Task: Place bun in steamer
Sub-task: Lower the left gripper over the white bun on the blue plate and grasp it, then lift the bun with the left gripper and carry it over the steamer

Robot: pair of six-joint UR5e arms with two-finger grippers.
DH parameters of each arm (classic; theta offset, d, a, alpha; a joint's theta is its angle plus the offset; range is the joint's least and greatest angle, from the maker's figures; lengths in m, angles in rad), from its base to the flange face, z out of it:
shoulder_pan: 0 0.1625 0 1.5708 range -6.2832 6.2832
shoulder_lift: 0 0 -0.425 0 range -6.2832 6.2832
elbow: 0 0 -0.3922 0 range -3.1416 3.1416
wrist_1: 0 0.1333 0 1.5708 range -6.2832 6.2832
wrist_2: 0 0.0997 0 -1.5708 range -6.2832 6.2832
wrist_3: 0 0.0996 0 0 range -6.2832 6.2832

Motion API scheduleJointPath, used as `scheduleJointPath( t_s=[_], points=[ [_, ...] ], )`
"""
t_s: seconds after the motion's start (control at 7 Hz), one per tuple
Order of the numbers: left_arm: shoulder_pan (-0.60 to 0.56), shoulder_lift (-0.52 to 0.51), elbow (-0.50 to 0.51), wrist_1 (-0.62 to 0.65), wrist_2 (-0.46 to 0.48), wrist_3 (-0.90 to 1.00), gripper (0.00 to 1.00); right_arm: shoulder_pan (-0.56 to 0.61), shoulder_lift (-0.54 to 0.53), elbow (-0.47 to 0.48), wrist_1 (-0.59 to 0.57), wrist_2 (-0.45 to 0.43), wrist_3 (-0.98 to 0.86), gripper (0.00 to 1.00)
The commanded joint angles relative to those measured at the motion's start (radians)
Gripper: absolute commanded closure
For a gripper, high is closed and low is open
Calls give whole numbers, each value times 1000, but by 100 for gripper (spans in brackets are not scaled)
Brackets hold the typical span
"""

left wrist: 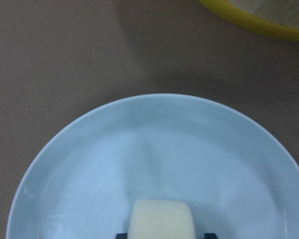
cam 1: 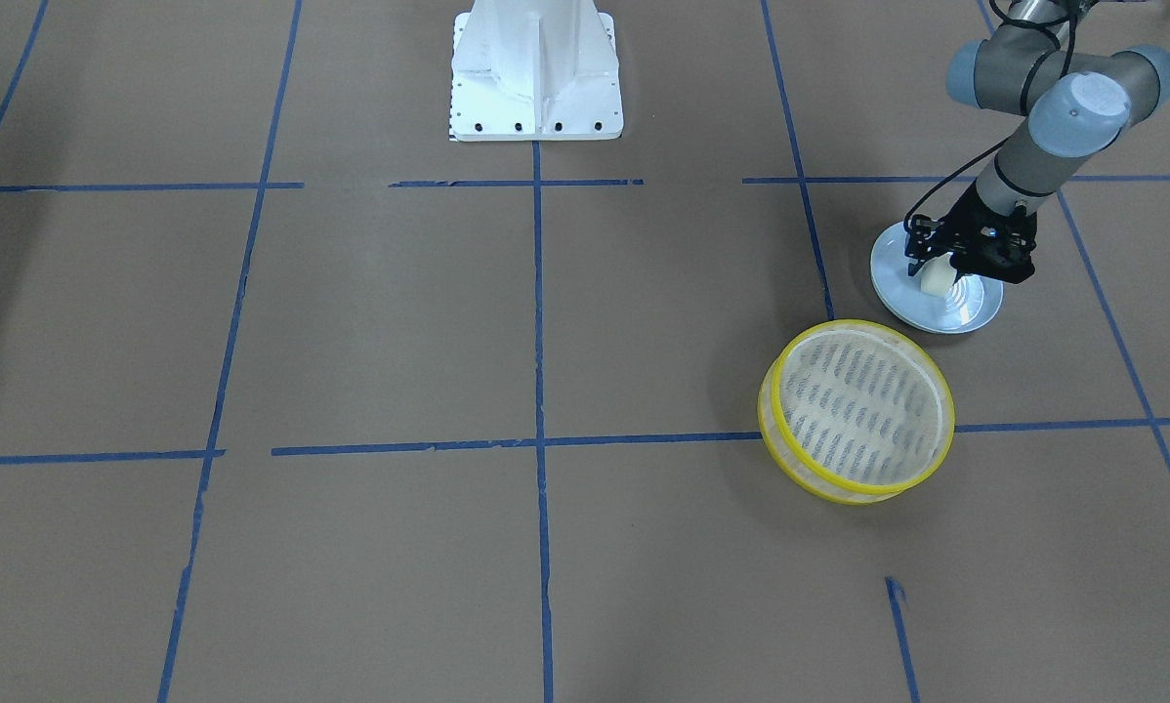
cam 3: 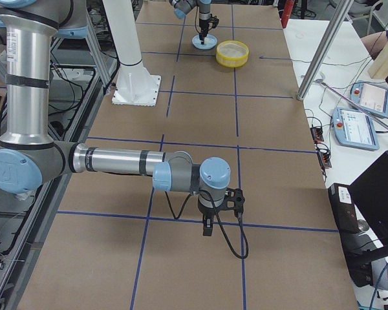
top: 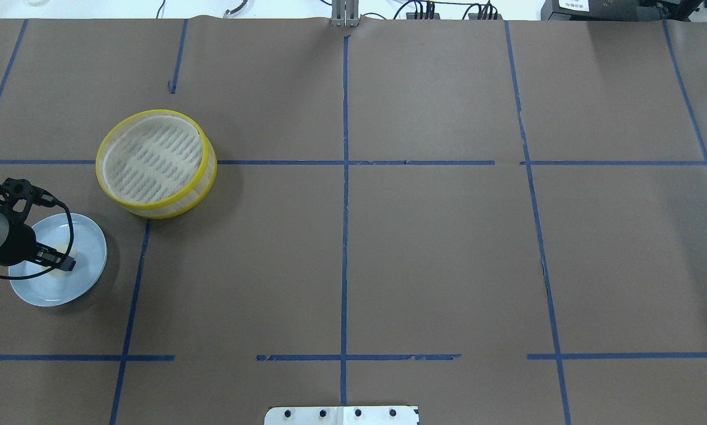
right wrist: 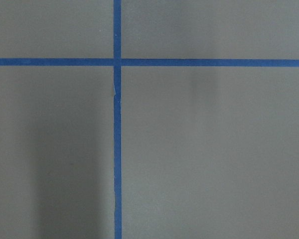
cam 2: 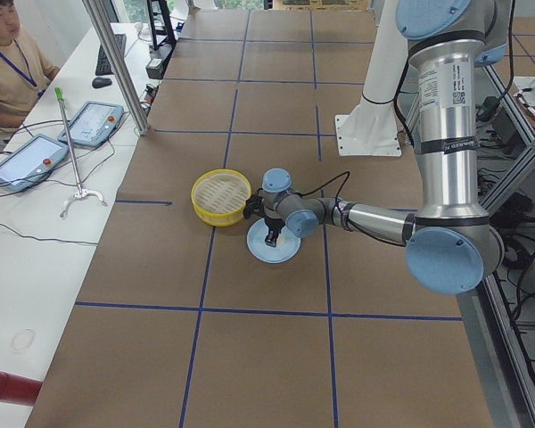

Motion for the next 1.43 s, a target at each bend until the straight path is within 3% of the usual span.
scheduleJointPath(
  t_s=[0.0,0.29,0.57,0.86,1.14,1.29],
  points=[
    [-12,1,-8,0,-5,0,70,0,0,0,0,0,0,0],
    [-38,-16,-98,0,-12,-30,70,0,0,0,0,0,0,0],
    [-105,-178,-81,33,-14,-192,64,0,0,0,0,0,0,0],
    [-119,-388,17,225,-9,-239,64,0,0,0,0,0,0,0],
    [-115,-496,179,222,-5,-334,64,0,0,0,0,0,0,0],
    [-113,-507,211,222,-5,-333,64,0,0,0,0,0,0,0]
  ],
)
